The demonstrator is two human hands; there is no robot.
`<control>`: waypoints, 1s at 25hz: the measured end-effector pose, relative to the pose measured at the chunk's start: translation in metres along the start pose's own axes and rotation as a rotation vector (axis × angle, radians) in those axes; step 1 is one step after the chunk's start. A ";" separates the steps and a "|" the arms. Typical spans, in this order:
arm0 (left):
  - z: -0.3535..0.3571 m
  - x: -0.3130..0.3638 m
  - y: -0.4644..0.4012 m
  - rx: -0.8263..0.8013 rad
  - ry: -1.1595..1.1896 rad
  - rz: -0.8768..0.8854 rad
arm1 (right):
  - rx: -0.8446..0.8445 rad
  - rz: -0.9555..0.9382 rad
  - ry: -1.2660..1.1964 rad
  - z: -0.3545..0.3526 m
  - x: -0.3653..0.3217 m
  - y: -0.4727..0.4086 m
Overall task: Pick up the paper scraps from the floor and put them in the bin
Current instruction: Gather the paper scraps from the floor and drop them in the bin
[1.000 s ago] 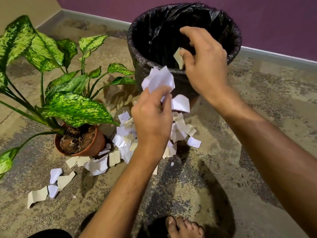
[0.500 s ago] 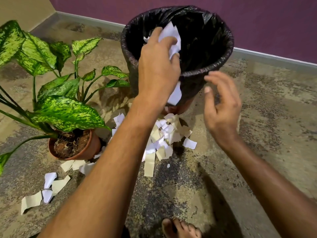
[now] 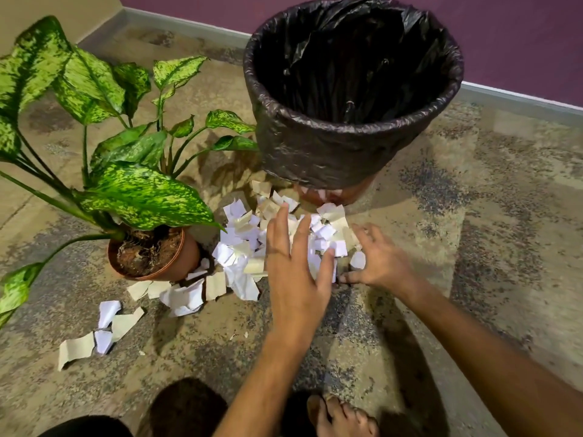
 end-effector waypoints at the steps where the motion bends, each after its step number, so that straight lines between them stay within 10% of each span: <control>1: 0.002 -0.022 0.013 -0.029 -0.056 -0.076 | -0.039 -0.022 0.040 0.005 -0.003 -0.007; 8: -0.031 -0.146 0.049 -0.182 -0.375 -0.662 | -0.097 -0.182 0.193 0.006 -0.053 -0.041; 16: -0.028 -0.172 0.029 -0.399 -0.460 -0.624 | 0.006 -0.484 0.261 0.011 -0.143 -0.028; 25: -0.032 -0.148 0.025 -0.237 -0.371 -0.665 | 0.171 -0.517 0.171 -0.015 -0.152 -0.005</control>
Point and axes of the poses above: each hand's wrist, its own y-axis away from the middle knuckle, its own z-axis out of the palm, x = y × z, the point moved 8 cm from there along -y, towards the middle knuckle, and after that the axes turned 6 degrees about y, right-handed, at the moved point
